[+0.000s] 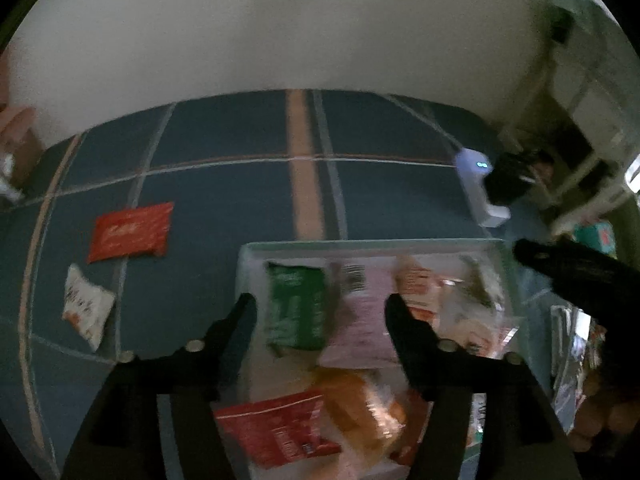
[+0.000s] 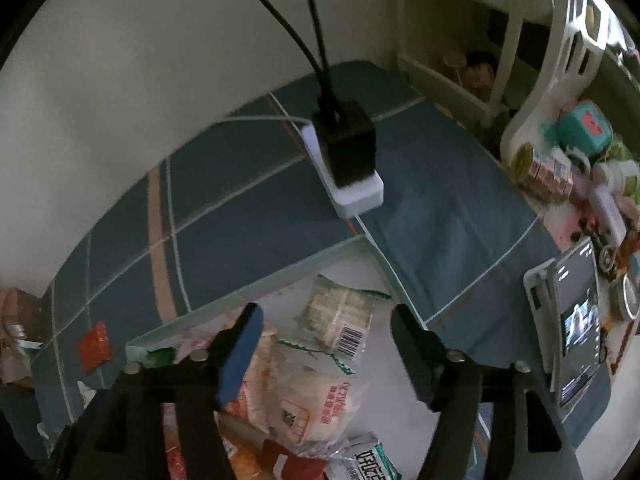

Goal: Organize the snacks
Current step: 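Carry the pink bag and round bun over the tray and open both tools, then move both tools back to the white cookie pack and red packet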

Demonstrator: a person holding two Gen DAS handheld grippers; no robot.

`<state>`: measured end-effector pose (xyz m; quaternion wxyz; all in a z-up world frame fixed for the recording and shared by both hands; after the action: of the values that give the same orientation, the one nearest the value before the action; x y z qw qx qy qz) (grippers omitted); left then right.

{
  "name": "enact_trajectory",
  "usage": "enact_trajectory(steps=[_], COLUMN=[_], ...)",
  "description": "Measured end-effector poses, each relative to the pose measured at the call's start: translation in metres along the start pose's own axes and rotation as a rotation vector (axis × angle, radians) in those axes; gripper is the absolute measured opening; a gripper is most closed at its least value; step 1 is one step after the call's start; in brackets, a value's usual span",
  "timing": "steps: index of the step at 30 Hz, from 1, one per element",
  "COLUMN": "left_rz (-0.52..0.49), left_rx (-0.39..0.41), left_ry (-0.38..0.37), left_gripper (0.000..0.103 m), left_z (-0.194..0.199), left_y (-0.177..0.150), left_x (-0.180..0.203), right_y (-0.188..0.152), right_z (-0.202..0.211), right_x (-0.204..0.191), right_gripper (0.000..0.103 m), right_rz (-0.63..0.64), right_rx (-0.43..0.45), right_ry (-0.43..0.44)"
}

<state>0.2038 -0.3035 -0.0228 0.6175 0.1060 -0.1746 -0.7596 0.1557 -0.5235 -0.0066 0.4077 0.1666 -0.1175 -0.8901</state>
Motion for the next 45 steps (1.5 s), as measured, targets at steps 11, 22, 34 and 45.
enact_trajectory(steps=[11, 22, 34, 45], left_rz=[0.263, 0.443, 0.593, 0.673], left_rx=[-0.017, -0.026, -0.066, -0.088], left_ry=[0.099, 0.180, 0.284, 0.310], left_gripper=[0.086, 0.097, 0.097, 0.098], left_z=[0.003, 0.006, -0.004, -0.004], left_y=[0.009, 0.003, -0.021, -0.034], left_x=[-0.081, -0.155, -0.232, -0.273], right_y=[0.006, -0.006, -0.035, -0.076], right_z=[0.038, 0.029, 0.012, -0.010], right_x=[-0.036, -0.081, -0.148, -0.215], right_gripper=[0.100, 0.100, 0.100, 0.100], right_rz=[0.137, 0.245, 0.402, 0.527], right_rx=[0.083, 0.060, 0.022, -0.052], right_ry=[0.014, 0.033, 0.059, 0.114])
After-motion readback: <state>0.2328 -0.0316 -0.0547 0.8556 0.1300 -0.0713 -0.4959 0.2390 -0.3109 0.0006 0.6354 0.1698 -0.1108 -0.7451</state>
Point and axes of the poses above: each gripper's, at about its wrist camera, not at the fingertips, and z roughly against the way its jaws point, x to its right, y to its top, the point moved 6 cm from there along -z, roughly the way its jaws point, and after that the axes turned 5 degrees about y, right-handed, at the moved point
